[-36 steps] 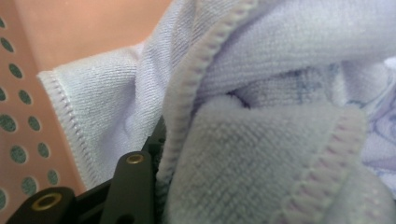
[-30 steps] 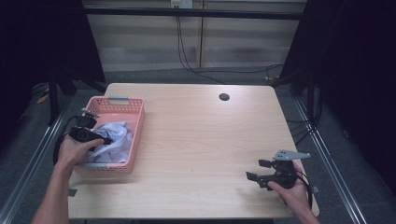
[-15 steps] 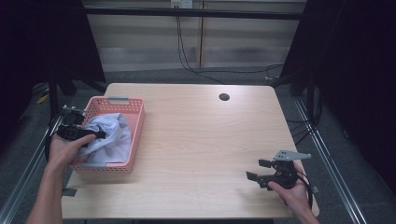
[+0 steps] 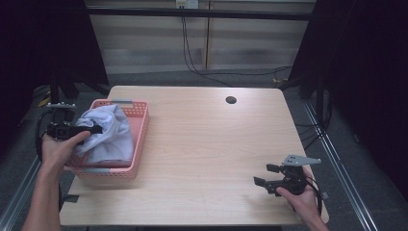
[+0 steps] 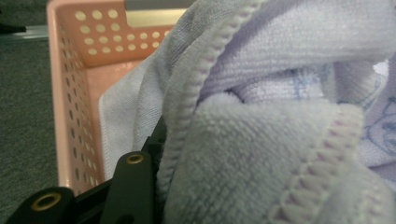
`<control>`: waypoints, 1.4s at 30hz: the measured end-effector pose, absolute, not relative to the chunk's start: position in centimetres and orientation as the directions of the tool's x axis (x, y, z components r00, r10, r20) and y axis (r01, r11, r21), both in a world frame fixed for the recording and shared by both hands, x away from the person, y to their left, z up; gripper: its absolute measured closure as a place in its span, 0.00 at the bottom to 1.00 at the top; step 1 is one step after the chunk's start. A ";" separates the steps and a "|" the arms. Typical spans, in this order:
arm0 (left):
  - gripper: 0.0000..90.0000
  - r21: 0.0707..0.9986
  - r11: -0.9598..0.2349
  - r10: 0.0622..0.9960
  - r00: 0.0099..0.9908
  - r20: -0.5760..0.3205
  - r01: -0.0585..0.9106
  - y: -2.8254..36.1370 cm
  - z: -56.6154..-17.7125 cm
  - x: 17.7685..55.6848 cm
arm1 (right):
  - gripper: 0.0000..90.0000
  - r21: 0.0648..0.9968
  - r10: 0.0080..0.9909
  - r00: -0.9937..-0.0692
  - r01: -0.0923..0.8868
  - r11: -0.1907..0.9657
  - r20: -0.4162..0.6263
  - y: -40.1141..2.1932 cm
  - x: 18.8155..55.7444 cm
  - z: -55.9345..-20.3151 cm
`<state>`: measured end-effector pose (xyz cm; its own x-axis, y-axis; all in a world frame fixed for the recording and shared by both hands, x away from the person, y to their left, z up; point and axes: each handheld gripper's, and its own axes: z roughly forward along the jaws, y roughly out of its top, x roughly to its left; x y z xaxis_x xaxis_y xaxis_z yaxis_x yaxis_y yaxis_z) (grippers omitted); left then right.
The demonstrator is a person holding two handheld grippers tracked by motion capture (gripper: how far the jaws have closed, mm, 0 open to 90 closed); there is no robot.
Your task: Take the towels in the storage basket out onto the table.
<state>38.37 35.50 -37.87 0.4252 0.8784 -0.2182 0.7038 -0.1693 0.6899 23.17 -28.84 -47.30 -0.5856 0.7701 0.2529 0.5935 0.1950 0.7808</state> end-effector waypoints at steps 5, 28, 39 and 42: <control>0.61 0.715 -0.157 0.879 0.427 -0.214 0.682 35.6 -37.1 38.2 | 0.19 0.781 0.769 -0.588 0.592 0.198 0.251 -28.8 23.2 -47.3; 0.61 0.780 -0.131 0.867 0.453 -0.210 0.612 35.3 -33.4 37.3 | 0.20 0.781 0.762 -0.594 0.592 0.198 0.258 -28.8 23.2 -47.3; 0.60 0.822 -0.124 0.859 0.475 -0.191 0.556 34.8 -30.5 36.9 | 0.19 0.775 0.757 -0.595 0.601 0.196 0.270 -28.6 23.2 -47.4; 0.61 0.837 -0.112 0.857 0.479 -0.191 0.535 34.7 -29.5 36.8 | 0.19 0.777 0.756 -0.599 0.597 0.200 0.266 -28.6 23.2 -47.4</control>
